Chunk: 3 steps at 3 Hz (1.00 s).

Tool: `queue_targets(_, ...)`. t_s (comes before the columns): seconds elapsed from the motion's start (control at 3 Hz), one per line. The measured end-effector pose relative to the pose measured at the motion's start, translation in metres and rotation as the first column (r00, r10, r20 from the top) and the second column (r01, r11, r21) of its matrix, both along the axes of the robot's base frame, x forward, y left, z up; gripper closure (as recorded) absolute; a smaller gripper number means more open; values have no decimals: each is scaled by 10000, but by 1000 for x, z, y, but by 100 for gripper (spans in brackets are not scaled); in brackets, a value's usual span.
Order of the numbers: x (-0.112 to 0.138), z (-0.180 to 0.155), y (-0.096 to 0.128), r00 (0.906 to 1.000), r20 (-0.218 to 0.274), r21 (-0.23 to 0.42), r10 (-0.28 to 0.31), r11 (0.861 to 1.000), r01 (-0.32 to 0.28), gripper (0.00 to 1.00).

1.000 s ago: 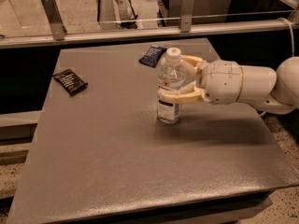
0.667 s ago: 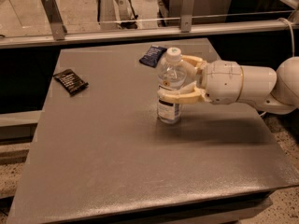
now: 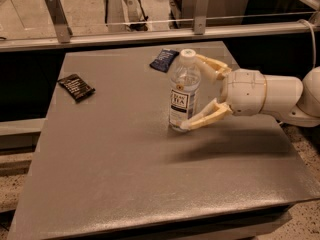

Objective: Place blue plastic bottle upright

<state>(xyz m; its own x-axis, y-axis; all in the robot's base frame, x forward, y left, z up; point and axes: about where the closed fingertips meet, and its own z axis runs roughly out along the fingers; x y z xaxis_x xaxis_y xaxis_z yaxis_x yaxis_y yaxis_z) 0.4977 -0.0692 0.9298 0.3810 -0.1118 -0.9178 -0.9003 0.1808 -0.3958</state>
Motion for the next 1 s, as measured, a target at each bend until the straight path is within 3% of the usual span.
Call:
queue_targets(0.33, -1, -2, -12, 9998, -84, -79, -197, 9998, 196, 0)
queue_targets(0.67, -2, 2, -35, 9986, -76, -622, -515, 9968, 509, 0)
queue_targets(1.0, -6, 16, -78, 9939, 71, -1409, -1098, 9839, 1097, 0)
